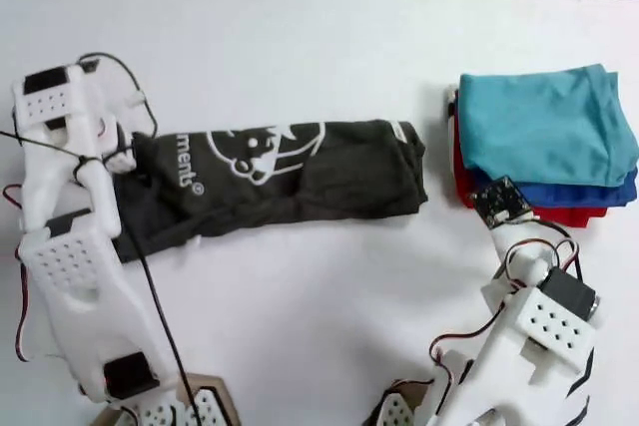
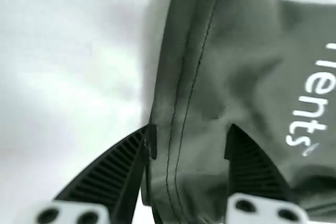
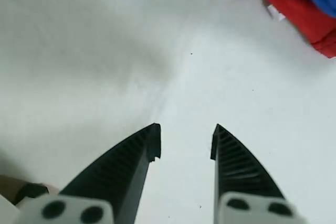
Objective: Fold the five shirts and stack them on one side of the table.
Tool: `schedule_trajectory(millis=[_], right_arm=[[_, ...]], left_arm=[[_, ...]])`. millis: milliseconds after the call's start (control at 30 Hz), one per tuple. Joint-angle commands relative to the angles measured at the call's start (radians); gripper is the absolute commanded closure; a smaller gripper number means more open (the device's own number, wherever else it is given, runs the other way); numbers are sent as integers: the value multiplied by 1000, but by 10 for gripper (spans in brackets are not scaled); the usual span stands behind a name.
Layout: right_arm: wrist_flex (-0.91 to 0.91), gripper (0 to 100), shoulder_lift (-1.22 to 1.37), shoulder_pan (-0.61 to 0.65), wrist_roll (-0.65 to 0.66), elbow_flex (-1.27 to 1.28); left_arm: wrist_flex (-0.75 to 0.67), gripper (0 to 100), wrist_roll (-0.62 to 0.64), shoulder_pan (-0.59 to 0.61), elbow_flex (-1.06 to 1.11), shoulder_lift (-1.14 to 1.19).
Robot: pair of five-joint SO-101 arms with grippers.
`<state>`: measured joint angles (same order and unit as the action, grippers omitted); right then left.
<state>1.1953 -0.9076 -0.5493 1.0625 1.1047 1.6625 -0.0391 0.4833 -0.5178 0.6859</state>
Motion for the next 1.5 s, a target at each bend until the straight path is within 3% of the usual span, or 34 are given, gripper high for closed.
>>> schedule_trajectory(millis=[0,433,800,1067,1133,1233,1467], right_arm=[[-10,840,-31,-5,11,0],[-10,840,-33,-4,8,0],[-7,840,-35,-13,5,-6],[-10,840,-35,-74,8,-2],[-10,840,-35,-68,3,-2],[-12,840,-35,-70,3,-2],[-62,844,-35,-70,-35,80]], left_arm=[[31,771,8,12,-76,0],[-44,771,2,89,-96,160],[48,771,3,-106,-102,235],[52,771,-3,-107,-102,256],[52,804,-31,-107,-102,273],[54,980,-38,-100,-102,281],[54,973,-112,35,-102,279]])
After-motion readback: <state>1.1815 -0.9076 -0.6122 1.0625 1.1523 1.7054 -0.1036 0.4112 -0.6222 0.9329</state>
